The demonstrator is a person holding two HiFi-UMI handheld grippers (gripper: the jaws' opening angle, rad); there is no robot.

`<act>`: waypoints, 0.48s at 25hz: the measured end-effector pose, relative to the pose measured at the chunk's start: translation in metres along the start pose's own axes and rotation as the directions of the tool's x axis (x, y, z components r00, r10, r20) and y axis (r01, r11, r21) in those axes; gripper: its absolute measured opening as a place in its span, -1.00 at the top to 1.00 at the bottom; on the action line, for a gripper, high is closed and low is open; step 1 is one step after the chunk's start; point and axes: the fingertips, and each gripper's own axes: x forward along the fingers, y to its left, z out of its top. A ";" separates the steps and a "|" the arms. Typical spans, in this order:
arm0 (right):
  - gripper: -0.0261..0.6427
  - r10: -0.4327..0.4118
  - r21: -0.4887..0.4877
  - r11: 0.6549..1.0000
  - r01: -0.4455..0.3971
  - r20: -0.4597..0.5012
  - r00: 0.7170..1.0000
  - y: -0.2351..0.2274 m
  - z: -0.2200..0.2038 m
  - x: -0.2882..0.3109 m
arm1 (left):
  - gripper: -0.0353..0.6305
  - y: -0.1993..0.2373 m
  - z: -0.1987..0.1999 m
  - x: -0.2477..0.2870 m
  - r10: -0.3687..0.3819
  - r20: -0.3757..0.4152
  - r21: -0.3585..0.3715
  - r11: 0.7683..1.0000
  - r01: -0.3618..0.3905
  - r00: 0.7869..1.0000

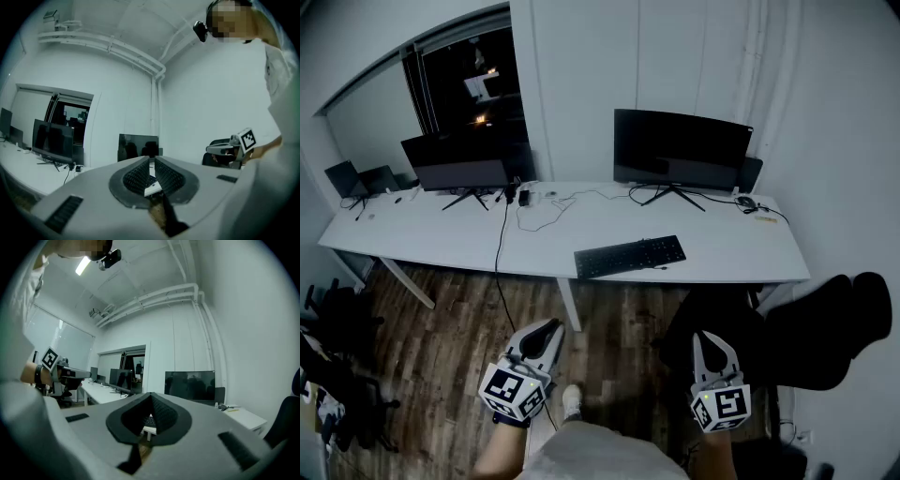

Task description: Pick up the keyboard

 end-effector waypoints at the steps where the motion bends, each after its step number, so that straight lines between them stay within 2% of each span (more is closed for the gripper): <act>1: 0.92 0.000 0.000 1.000 0.000 -0.001 1.000 -0.001 0.000 0.000 | 0.80 -0.001 0.000 0.001 -0.003 -0.001 0.001 1.000 0.003 1.000; 12: 0.92 -0.008 -0.010 1.000 0.008 -0.009 1.000 -0.010 -0.002 0.000 | 0.80 -0.006 -0.007 0.014 -0.014 -0.010 -0.004 1.000 0.014 1.000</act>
